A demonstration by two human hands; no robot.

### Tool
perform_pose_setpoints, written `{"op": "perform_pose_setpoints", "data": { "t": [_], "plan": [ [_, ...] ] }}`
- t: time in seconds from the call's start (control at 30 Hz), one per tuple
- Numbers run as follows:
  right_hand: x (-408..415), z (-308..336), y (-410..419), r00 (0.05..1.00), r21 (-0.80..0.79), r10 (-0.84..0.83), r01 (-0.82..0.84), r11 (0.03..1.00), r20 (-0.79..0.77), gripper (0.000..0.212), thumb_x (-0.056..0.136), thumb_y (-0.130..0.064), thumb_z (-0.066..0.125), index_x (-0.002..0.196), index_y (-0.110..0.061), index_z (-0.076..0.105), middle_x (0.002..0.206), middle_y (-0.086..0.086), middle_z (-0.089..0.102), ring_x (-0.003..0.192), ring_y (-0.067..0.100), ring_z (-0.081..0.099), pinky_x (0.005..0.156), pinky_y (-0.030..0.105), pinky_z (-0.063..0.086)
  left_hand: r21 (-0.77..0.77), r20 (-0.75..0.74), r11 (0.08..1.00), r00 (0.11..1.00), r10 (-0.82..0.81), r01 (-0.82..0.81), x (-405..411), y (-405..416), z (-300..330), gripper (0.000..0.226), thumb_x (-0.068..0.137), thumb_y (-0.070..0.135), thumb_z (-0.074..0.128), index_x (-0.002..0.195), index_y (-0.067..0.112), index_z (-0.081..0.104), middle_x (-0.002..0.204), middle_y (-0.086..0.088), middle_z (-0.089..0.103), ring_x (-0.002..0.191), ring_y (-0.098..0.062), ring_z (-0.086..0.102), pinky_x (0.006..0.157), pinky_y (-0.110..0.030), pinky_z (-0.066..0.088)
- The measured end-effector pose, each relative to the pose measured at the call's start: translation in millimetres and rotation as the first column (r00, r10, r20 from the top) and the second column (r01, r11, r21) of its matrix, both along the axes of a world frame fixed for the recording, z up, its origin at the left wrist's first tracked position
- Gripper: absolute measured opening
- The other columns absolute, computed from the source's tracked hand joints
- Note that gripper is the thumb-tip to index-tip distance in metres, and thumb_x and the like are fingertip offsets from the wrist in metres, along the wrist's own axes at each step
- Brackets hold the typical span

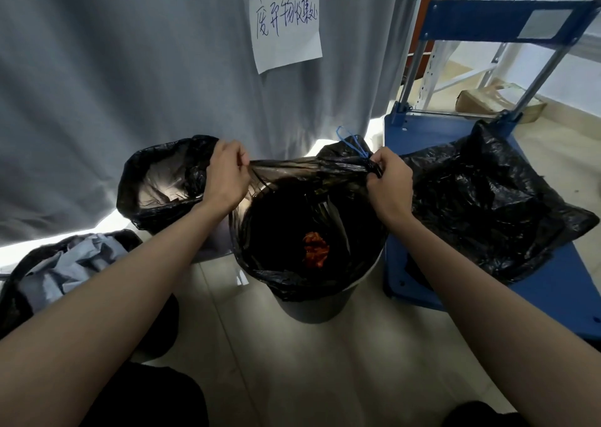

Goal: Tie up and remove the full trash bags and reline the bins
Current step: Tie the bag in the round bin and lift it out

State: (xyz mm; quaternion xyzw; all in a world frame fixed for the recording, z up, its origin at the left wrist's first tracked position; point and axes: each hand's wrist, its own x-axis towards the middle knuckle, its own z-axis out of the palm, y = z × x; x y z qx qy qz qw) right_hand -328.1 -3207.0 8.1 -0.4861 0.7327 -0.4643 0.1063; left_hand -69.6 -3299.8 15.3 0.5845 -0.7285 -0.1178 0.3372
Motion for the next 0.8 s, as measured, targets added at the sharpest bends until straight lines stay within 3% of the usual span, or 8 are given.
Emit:
{"op": "perform_pose_setpoints", "data": {
  "t": [0.1,0.2,0.33,0.4,0.47,0.57,0.67,0.8],
  "plan": [
    [1,0,3,0.997,-0.006,0.068,-0.068,0.998,-0.036,0.027,0.070,0.010,0.048,0.070,-0.015,0.039,0.081,0.004,0.044,0.071,0.018,0.040,0.059,0.032,0.027,0.037,-0.022,0.998,0.999,-0.042,0.043,4,6,0,0.026,0.077,0.004,0.064,0.089,0.018,0.047,0.095,-0.006,0.051,0.083,-0.020,0.048,0.073,-0.031,0.038],
    [1,1,6,0.991,0.052,0.126,-0.123,0.991,-0.052,0.035,0.071,0.000,0.061,0.066,-0.021,0.033,0.080,0.000,0.042,0.067,0.012,0.042,0.058,0.031,0.030,0.169,-0.030,0.984,0.998,-0.048,0.053,7,13,5,0.039,0.072,0.014,0.080,0.101,0.013,0.056,0.099,-0.009,0.058,0.090,-0.022,0.054,0.079,-0.036,0.045],
    [-2,5,13,0.967,0.242,0.254,-0.244,0.939,-0.011,0.021,0.077,-0.014,0.070,0.083,-0.021,0.051,0.079,-0.002,0.058,0.078,0.021,0.057,0.075,0.037,0.049,0.300,0.077,0.953,0.995,-0.064,0.038,9,23,18,0.015,0.072,0.009,0.079,0.082,0.011,0.069,0.082,-0.008,0.070,0.086,-0.027,0.066,0.078,-0.033,0.049],
    [-2,6,19,0.960,0.187,0.277,-0.268,0.945,-0.027,0.015,0.081,-0.008,0.065,0.089,-0.021,0.062,0.085,-0.001,0.064,0.084,0.020,0.061,0.079,0.035,0.051,0.238,0.076,0.971,0.996,-0.036,0.017,11,28,24,0.012,0.075,-0.002,0.067,0.080,0.009,0.069,0.082,-0.008,0.068,0.086,-0.027,0.065,0.079,-0.034,0.050],
    [-4,8,27,0.974,0.063,0.213,-0.209,0.976,-0.074,0.022,0.083,-0.002,0.058,0.091,-0.019,0.069,0.094,0.002,0.062,0.089,0.018,0.058,0.077,0.025,0.042,0.172,0.042,0.985,0.999,-0.002,-0.005,16,31,26,0.021,0.075,-0.009,0.055,0.079,0.008,0.068,0.081,-0.004,0.063,0.087,-0.027,0.063,0.078,-0.032,0.048],
    [-10,10,38,0.990,0.022,0.114,-0.113,0.993,-0.088,0.021,0.086,-0.006,0.057,0.098,-0.019,0.067,0.103,0.008,0.052,0.085,0.010,0.049,0.075,0.022,0.036,0.190,-0.052,0.981,0.998,0.044,-0.033,24,38,25,0.019,0.076,-0.002,0.064,0.091,0.010,0.063,0.084,-0.003,0.059,0.086,-0.025,0.060,0.081,-0.034,0.047],
    [-15,6,49,0.996,0.233,0.084,-0.076,0.969,-0.023,0.036,0.083,-0.029,0.067,0.115,-0.019,0.054,0.111,0.009,0.052,0.089,0.012,0.052,0.084,0.035,0.046,0.388,-0.141,0.919,0.981,0.134,-0.070,31,51,17,0.045,0.072,0.025,0.083,0.104,0.011,0.055,0.086,-0.005,0.058,0.078,-0.021,0.057,0.076,-0.037,0.050],
    [-15,0,65,0.992,0.490,0.120,-0.116,0.864,0.022,0.062,0.083,-0.041,0.070,0.129,-0.011,0.044,0.122,0.013,0.057,0.109,0.030,0.057,0.093,0.041,0.049,0.623,-0.219,0.782,0.966,0.137,0.031,36,75,7,0.041,0.069,0.041,0.084,0.079,0.009,0.060,0.069,-0.010,0.053,0.065,-0.021,0.052,0.062,-0.035,0.045]
  ]
}}
